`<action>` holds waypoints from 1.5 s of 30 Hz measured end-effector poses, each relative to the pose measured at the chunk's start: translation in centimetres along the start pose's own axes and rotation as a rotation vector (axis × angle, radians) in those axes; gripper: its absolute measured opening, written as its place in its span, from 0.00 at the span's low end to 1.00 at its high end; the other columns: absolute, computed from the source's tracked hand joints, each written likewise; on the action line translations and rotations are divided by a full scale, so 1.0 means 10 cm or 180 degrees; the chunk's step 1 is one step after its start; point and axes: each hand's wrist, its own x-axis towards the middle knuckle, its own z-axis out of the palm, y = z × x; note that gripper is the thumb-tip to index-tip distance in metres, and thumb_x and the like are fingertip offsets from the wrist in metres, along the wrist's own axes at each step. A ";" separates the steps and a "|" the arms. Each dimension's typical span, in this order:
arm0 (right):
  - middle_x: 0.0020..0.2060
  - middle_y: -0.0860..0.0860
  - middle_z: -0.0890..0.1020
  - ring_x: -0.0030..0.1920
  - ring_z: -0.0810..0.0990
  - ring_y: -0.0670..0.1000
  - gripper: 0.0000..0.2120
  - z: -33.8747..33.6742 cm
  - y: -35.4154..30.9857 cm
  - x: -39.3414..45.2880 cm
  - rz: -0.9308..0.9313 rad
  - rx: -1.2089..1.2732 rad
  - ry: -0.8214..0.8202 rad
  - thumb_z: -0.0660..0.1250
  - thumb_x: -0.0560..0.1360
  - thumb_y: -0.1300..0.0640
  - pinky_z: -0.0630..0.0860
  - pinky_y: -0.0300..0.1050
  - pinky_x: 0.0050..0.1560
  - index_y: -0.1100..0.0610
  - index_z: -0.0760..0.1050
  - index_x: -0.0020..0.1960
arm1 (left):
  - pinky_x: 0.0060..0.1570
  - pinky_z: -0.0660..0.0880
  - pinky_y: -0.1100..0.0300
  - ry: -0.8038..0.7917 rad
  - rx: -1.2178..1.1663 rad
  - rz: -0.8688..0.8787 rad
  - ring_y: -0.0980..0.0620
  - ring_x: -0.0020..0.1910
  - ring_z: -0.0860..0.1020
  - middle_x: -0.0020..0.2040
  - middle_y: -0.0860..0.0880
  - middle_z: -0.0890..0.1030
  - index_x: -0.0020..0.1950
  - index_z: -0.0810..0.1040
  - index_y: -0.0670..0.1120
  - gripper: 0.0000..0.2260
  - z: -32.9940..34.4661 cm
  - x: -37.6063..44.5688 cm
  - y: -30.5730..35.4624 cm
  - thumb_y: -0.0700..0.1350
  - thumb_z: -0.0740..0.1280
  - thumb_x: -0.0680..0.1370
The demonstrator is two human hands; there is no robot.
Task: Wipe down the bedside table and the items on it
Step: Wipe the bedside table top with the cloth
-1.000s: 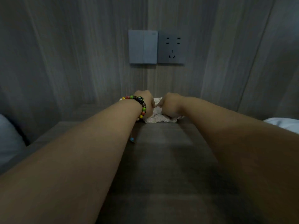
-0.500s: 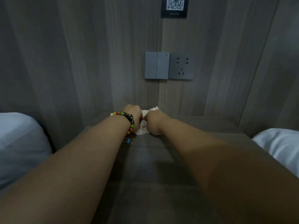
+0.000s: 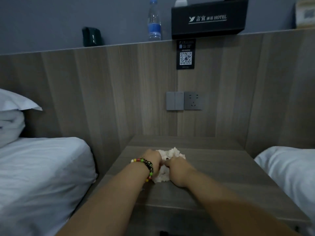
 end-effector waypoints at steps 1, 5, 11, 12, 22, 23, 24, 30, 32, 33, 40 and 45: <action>0.62 0.57 0.77 0.62 0.75 0.57 0.17 0.00 -0.04 -0.12 -0.0020 -0.0003 -0.0003 0.57 0.78 0.61 0.73 0.46 0.60 0.55 0.74 0.65 | 0.61 0.71 0.57 0.0028 -0.0052 0.0011 0.44 0.61 0.75 0.62 0.45 0.78 0.61 0.80 0.48 0.13 0.02 -0.10 -0.01 0.42 0.62 0.79; 0.64 0.59 0.75 0.65 0.72 0.59 0.20 -0.06 -0.22 -0.49 -0.0128 -0.0098 -0.0116 0.55 0.78 0.63 0.71 0.46 0.62 0.55 0.71 0.69 | 0.61 0.73 0.57 0.0132 -0.0297 -0.0012 0.46 0.59 0.77 0.60 0.47 0.80 0.59 0.82 0.50 0.13 0.10 -0.45 -0.04 0.43 0.62 0.79; 0.63 0.59 0.76 0.64 0.73 0.59 0.20 -0.05 -0.46 -0.87 -0.0280 -0.0010 -0.0101 0.57 0.77 0.64 0.71 0.45 0.58 0.57 0.71 0.68 | 0.56 0.74 0.56 0.0173 -0.0552 -0.0087 0.43 0.55 0.77 0.56 0.46 0.81 0.56 0.83 0.53 0.12 0.16 -0.89 -0.07 0.44 0.62 0.77; 0.64 0.58 0.76 0.64 0.73 0.58 0.21 -0.03 -0.48 -0.91 -0.0299 0.0133 -0.0073 0.57 0.77 0.65 0.70 0.43 0.58 0.57 0.71 0.69 | 0.57 0.74 0.56 0.0203 -0.0579 -0.0100 0.44 0.55 0.78 0.57 0.46 0.81 0.56 0.83 0.53 0.12 0.18 -0.95 -0.09 0.45 0.62 0.78; 0.41 0.55 0.80 0.43 0.75 0.53 0.10 -0.05 -0.47 -1.11 -0.0125 0.0499 0.0037 0.58 0.77 0.56 0.69 0.43 0.41 0.58 0.76 0.43 | 0.61 0.72 0.61 0.0529 -0.0920 -0.0104 0.48 0.59 0.78 0.61 0.47 0.80 0.59 0.81 0.53 0.12 0.32 -1.18 -0.25 0.45 0.63 0.79; 0.40 0.56 0.78 0.42 0.75 0.54 0.11 -0.02 -0.53 -1.10 -0.0130 0.0435 0.0003 0.58 0.78 0.56 0.68 0.42 0.39 0.57 0.72 0.39 | 0.62 0.72 0.60 0.0529 -0.0908 -0.0102 0.48 0.59 0.77 0.61 0.47 0.80 0.59 0.81 0.54 0.12 0.33 -1.20 -0.30 0.46 0.63 0.79; 0.40 0.56 0.77 0.43 0.75 0.55 0.12 0.00 -0.58 -1.08 -0.0184 0.0389 -0.0022 0.57 0.78 0.55 0.67 0.42 0.39 0.55 0.69 0.36 | 0.62 0.71 0.60 0.0489 -0.0838 -0.0104 0.49 0.60 0.77 0.61 0.48 0.80 0.60 0.81 0.54 0.12 0.31 -1.22 -0.35 0.46 0.63 0.79; 0.54 0.60 0.79 0.54 0.77 0.60 0.09 0.12 -0.98 -0.94 -0.0433 -0.0188 0.0088 0.58 0.77 0.62 0.68 0.45 0.44 0.61 0.75 0.53 | 0.61 0.73 0.59 0.0206 -0.0391 -0.0253 0.50 0.59 0.78 0.60 0.51 0.81 0.58 0.82 0.52 0.12 0.21 -1.32 -0.65 0.46 0.63 0.78; 0.54 0.60 0.79 0.55 0.77 0.60 0.10 0.13 -1.01 -0.89 -0.0405 -0.0239 0.0135 0.58 0.77 0.64 0.69 0.45 0.44 0.61 0.75 0.54 | 0.59 0.73 0.59 0.0007 -0.0350 -0.0235 0.49 0.59 0.77 0.59 0.49 0.81 0.56 0.83 0.48 0.12 0.17 -1.32 -0.60 0.45 0.63 0.78; 0.54 0.60 0.79 0.56 0.77 0.60 0.10 0.12 -1.00 -0.86 -0.0407 -0.0205 0.0153 0.58 0.76 0.64 0.69 0.45 0.45 0.61 0.76 0.54 | 0.57 0.74 0.59 -0.0130 -0.0319 -0.0245 0.47 0.57 0.78 0.57 0.47 0.81 0.52 0.83 0.44 0.11 0.15 -1.32 -0.55 0.45 0.62 0.78; 0.54 0.59 0.78 0.54 0.77 0.59 0.09 0.03 -0.91 -0.63 -0.0329 0.0008 -0.0014 0.58 0.75 0.66 0.68 0.44 0.42 0.60 0.76 0.47 | 0.53 0.76 0.56 -0.0507 0.0086 -0.0244 0.45 0.53 0.78 0.56 0.43 0.79 0.55 0.81 0.43 0.12 0.07 -1.15 -0.45 0.45 0.61 0.78; 0.57 0.59 0.78 0.58 0.77 0.60 0.17 0.07 -0.80 -0.40 -0.0277 0.0158 0.0079 0.59 0.75 0.65 0.74 0.46 0.51 0.57 0.78 0.60 | 0.48 0.69 0.61 -0.0695 0.0525 -0.0179 0.45 0.58 0.76 0.59 0.43 0.78 0.59 0.80 0.43 0.12 -0.06 -0.92 -0.35 0.41 0.62 0.78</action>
